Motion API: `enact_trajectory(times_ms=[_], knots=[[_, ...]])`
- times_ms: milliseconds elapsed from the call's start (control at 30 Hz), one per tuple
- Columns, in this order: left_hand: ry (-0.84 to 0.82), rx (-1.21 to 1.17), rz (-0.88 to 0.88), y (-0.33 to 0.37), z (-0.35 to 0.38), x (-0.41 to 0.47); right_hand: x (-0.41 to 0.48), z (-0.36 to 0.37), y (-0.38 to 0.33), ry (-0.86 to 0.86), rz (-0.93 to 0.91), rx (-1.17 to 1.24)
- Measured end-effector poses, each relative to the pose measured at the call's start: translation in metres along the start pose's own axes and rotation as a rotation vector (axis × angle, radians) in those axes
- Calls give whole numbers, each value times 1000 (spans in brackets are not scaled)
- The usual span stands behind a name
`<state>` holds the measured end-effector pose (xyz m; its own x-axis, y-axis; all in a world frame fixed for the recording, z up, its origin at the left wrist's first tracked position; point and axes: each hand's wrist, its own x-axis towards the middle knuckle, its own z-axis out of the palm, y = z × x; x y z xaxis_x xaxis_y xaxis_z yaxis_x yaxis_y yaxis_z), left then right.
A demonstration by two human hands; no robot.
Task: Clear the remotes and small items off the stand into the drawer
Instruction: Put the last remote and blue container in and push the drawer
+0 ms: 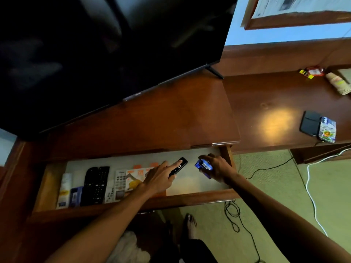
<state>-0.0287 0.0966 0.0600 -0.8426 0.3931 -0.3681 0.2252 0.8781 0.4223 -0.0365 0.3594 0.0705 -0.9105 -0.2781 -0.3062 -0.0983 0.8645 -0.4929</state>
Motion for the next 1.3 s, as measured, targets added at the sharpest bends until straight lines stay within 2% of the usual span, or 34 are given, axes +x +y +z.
enact_trajectory(times_ms=[200, 400, 767, 867, 933, 1067, 1300], knots=[[16, 8, -63, 26, 36, 30, 9, 35, 18, 25, 118, 28], [19, 59, -229, 42, 67, 61, 17, 56, 38, 28, 216, 5], [-86, 92, -328, 27, 78, 79, 23, 67, 45, -63, 255, 37], [-31, 107, -315, 27, 74, 79, 22, 68, 47, -65, 259, 54], [14, 184, -234, 22, 72, 83, 21, 70, 49, -70, 260, 73], [-70, 221, -106, 7, 71, 94, 29, 72, 54, -135, 264, 94], [13, 268, -172, -13, 69, 81, 42, 79, 41, -191, 220, 166]])
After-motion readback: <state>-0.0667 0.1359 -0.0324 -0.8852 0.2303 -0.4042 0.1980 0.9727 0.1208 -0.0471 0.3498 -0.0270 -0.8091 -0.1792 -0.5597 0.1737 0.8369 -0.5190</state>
